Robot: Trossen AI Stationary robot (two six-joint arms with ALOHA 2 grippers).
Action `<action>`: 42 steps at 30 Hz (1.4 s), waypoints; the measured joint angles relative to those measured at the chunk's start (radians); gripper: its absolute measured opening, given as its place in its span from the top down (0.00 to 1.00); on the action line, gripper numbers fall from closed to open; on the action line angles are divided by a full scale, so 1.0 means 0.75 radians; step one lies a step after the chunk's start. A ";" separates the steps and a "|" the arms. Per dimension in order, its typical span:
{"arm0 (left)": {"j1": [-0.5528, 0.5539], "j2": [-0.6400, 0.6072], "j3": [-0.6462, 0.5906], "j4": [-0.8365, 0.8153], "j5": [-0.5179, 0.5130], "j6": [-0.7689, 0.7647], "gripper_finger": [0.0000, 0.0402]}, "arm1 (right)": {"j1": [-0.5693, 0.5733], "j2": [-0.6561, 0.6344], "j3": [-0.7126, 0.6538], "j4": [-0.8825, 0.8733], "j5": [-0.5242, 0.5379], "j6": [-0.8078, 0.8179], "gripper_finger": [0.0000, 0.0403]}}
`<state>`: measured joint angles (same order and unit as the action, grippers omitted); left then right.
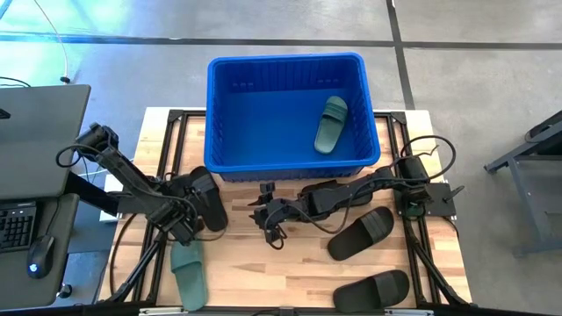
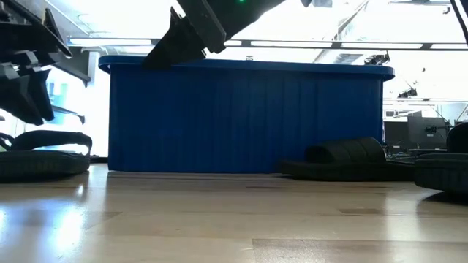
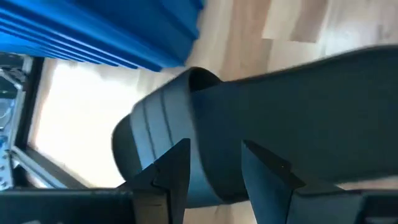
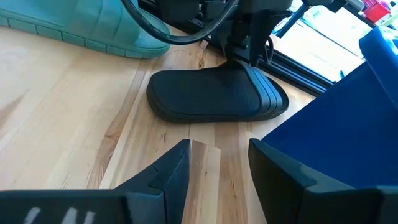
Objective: Pick and place slides into bin
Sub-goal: Put the green slide into the blue bin
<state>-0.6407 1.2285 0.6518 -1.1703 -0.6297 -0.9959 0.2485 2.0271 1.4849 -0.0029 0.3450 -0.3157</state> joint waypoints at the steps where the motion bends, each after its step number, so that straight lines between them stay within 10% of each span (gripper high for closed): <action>1: 0.000 0.000 0.000 -0.009 -0.019 -0.011 0.68 | 0.000 0.000 0.000 0.000 0.000 0.000 0.61; 34: 0.000 0.000 -0.050 0.055 -0.074 -0.079 0.68 | 0.000 0.000 0.000 -0.001 0.000 0.005 0.63; 42: -0.002 0.000 -0.050 0.217 0.344 -0.004 0.68 | 0.001 0.000 0.000 -0.001 -0.033 0.005 0.63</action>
<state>-0.6418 1.2285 0.6144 -1.0076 -0.3719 -0.9989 0.2493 2.0274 1.4849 -0.0039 0.3201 -0.3119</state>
